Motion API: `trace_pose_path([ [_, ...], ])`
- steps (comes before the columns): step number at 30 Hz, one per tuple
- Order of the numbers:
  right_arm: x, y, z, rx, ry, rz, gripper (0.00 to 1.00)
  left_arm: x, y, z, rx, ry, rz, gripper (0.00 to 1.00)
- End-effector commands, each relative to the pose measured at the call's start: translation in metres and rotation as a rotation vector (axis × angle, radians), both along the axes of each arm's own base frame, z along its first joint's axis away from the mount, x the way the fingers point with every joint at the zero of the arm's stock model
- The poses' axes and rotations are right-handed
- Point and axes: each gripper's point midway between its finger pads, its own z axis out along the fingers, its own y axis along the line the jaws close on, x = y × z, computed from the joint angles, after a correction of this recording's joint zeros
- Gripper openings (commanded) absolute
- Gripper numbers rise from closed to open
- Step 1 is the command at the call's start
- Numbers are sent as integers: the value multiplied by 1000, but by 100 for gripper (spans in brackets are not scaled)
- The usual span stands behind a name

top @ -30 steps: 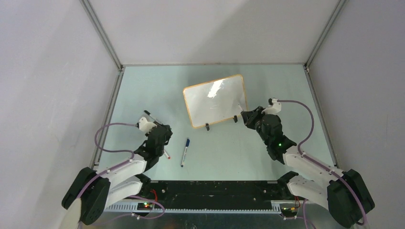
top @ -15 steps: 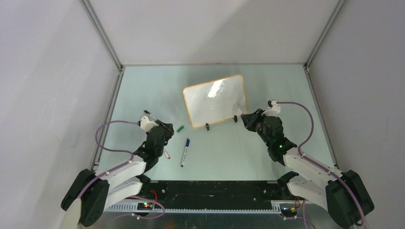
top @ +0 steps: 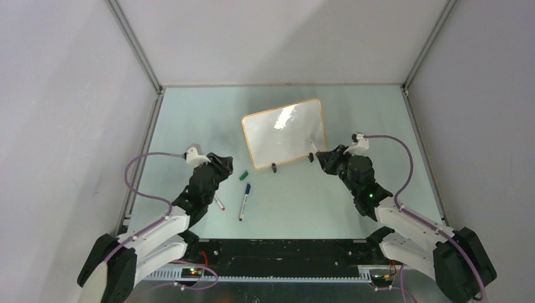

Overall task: Write a sentence on the whiteboard
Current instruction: Place the pen cap at the center of the board.

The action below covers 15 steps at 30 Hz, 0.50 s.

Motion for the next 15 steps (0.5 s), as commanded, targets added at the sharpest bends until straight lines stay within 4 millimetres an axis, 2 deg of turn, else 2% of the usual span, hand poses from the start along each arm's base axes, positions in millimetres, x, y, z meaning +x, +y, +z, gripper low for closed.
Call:
trace_pose_path([
  [1,1,-9,23,35,-67,-88,0,13,4,52,24,-107,29,46],
  [2,1,-13,22,32,-61,-129,0,14,10,56,50,-115,47,48],
  [3,1,-15,24,36,-67,-146,0,17,12,70,53,-143,62,49],
  [4,0,-17,25,40,-68,-168,0,20,23,75,80,-148,106,51],
  [5,0,-17,27,44,-69,-177,0,25,27,93,76,-172,135,52],
  [6,0,-18,30,57,-70,-211,0,30,38,97,89,-170,184,53],
  [7,0,-19,27,55,-59,-235,0,36,41,117,70,-202,206,53],
  [8,1,-22,32,66,-63,-294,0,42,48,123,58,-208,234,54],
  [9,1,-23,25,43,-39,-327,0,48,49,143,32,-241,240,54],
  [10,2,-27,33,61,-46,-403,0,58,55,160,7,-260,267,54],
  [13,0,-35,35,30,-31,-561,0,76,56,187,-30,-293,254,55],
  [14,0,-35,34,40,-29,-588,0,84,60,195,-31,-297,262,57],
  [15,0,-34,40,41,-43,-598,0,88,54,198,-27,-300,219,62],
])
